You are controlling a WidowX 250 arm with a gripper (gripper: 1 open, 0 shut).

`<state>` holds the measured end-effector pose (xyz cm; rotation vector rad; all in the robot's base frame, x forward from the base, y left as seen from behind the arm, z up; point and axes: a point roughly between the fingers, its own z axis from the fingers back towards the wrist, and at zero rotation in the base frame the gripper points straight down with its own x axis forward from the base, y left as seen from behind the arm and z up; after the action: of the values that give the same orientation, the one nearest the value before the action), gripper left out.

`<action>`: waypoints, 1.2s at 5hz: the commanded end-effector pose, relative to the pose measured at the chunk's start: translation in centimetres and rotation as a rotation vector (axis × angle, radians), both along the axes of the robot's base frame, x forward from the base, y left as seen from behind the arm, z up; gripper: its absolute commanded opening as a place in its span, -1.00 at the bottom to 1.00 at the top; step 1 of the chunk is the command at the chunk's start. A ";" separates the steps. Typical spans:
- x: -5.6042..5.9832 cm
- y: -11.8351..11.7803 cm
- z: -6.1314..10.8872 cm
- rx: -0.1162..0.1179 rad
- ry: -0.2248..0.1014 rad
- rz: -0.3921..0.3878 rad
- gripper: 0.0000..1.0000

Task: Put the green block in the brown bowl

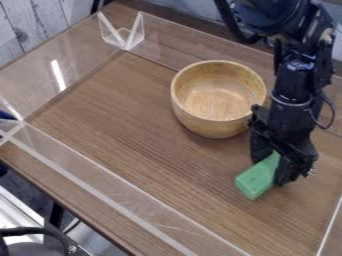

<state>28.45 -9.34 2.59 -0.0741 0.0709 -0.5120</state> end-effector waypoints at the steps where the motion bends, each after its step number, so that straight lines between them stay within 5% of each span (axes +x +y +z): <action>1: 1.0 0.0 1.9 -0.015 -0.056 0.008 -1.00; 4: 1.4 0.6 5.3 0.003 -0.106 0.035 -1.00; 6: 3.8 3.1 10.3 0.038 -0.190 0.138 -1.00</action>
<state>31.40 -6.23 10.39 0.0041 -0.0232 -0.3775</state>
